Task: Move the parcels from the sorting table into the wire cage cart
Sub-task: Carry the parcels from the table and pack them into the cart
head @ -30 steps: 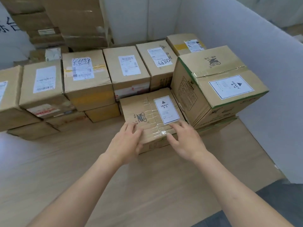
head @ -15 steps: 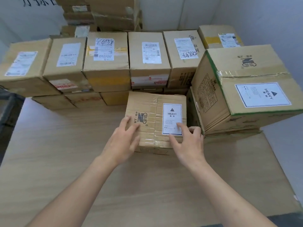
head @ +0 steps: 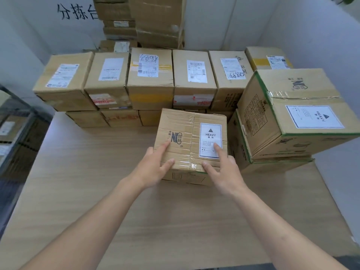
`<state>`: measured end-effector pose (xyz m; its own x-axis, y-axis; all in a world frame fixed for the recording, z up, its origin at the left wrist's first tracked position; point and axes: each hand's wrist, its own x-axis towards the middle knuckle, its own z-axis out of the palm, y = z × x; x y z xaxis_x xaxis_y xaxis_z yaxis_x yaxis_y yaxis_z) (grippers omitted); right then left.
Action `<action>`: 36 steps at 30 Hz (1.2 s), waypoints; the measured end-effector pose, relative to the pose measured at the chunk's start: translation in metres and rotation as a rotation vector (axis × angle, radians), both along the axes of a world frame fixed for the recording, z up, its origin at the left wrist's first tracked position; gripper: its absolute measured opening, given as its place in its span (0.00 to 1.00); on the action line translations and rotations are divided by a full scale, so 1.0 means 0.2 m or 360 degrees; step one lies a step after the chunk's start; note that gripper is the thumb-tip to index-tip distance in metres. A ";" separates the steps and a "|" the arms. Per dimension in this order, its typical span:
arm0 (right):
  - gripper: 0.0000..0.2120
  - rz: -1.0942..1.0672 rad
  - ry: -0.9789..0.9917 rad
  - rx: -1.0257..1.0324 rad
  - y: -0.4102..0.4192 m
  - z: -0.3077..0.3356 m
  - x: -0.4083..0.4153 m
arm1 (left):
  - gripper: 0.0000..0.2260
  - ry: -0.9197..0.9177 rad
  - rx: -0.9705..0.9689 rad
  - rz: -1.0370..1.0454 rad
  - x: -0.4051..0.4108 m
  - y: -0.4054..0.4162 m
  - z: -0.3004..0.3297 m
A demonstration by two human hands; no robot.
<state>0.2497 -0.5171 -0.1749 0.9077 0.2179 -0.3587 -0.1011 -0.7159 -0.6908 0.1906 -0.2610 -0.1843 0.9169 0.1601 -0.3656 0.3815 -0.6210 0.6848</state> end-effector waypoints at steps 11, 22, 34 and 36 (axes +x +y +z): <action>0.36 0.0052 -0.0238 -0.0040 0.08 0.36 -0.17 | 0.30 -0.0169 0.0016 0.0031 -0.21 0.08 0.35; 0.35 0.0355 -0.0510 0.0086 0.03 0.60 -0.41 | 0.30 -0.0404 0.0204 0.0421 -0.69 -0.11 0.64; 0.34 0.0797 -0.0607 0.0135 0.37 0.75 -0.78 | 0.30 -0.0453 0.0298 0.0872 -1.36 -0.02 0.77; 0.34 0.0855 -0.0612 0.0157 0.47 0.76 -0.85 | 0.30 -0.0473 0.0310 0.0931 -1.47 0.04 0.77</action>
